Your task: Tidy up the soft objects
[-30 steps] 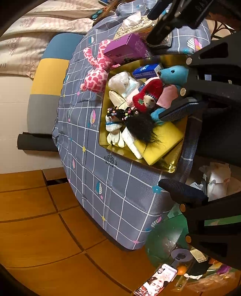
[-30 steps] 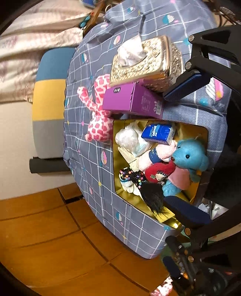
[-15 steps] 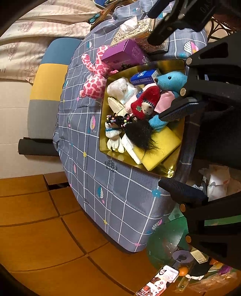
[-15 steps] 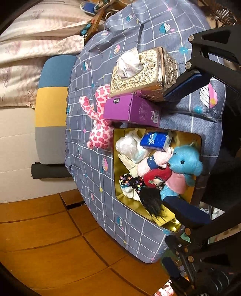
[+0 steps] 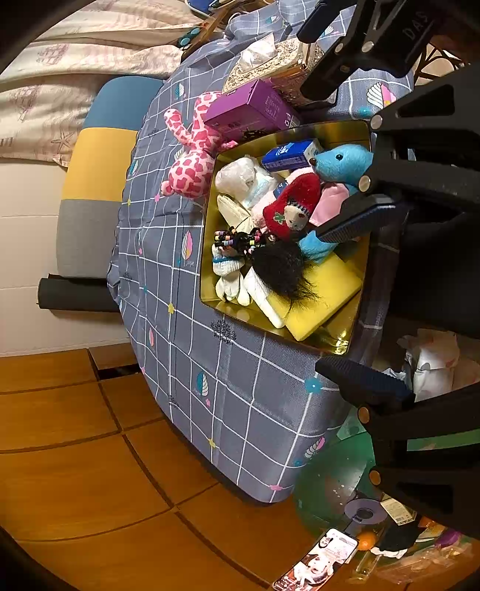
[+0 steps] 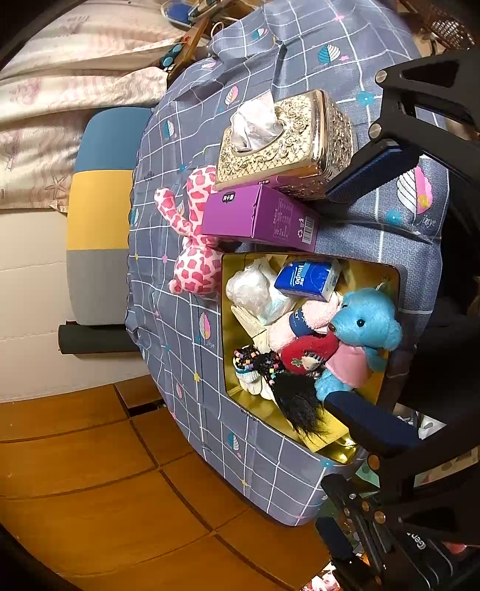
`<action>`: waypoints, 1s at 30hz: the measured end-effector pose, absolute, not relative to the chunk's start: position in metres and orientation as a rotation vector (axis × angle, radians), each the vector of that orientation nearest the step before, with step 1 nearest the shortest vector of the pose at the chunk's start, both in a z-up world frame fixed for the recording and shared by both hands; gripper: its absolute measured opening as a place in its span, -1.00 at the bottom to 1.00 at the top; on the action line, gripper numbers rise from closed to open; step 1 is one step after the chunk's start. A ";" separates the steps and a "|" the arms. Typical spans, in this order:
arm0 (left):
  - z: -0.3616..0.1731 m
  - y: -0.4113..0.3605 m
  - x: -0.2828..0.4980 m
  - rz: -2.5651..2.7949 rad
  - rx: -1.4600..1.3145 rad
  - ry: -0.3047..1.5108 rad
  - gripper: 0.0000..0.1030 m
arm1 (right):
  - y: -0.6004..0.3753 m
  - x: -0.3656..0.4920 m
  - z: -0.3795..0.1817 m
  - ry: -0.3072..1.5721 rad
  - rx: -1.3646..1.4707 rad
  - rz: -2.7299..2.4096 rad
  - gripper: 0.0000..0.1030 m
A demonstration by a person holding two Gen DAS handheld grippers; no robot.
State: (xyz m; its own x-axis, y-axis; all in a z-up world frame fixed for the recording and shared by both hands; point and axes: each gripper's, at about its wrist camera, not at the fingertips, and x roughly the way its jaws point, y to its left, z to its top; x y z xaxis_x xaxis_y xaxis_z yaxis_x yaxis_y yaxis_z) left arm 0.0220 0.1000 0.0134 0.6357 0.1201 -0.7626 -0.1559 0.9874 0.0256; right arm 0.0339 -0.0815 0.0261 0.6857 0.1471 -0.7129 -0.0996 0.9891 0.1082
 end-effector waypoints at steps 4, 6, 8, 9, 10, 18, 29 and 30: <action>0.013 0.100 0.022 0.156 -0.044 0.869 0.27 | -0.083 0.035 0.025 0.806 0.065 0.138 0.99; 0.013 0.100 0.022 0.157 -0.042 0.869 0.27 | -0.083 0.035 0.025 0.810 0.067 0.142 0.99; 0.013 0.100 0.022 0.157 -0.040 0.870 0.27 | -0.083 0.036 0.024 0.816 0.069 0.144 0.99; 0.013 0.100 0.022 0.159 -0.039 0.870 0.27 | -0.083 0.036 0.023 0.819 0.072 0.147 0.99; 0.013 0.100 0.023 0.160 -0.038 0.870 0.27 | -0.083 0.036 0.023 0.820 0.074 0.147 0.99; 0.012 0.099 0.023 0.150 -0.031 0.874 0.27 | -0.084 0.036 0.022 0.820 0.074 0.145 0.99; 0.010 0.098 0.025 0.144 -0.031 0.885 0.27 | -0.085 0.037 0.020 0.826 0.081 0.150 0.99; 0.010 0.098 0.025 0.143 -0.031 0.885 0.27 | -0.084 0.038 0.020 0.827 0.079 0.150 0.99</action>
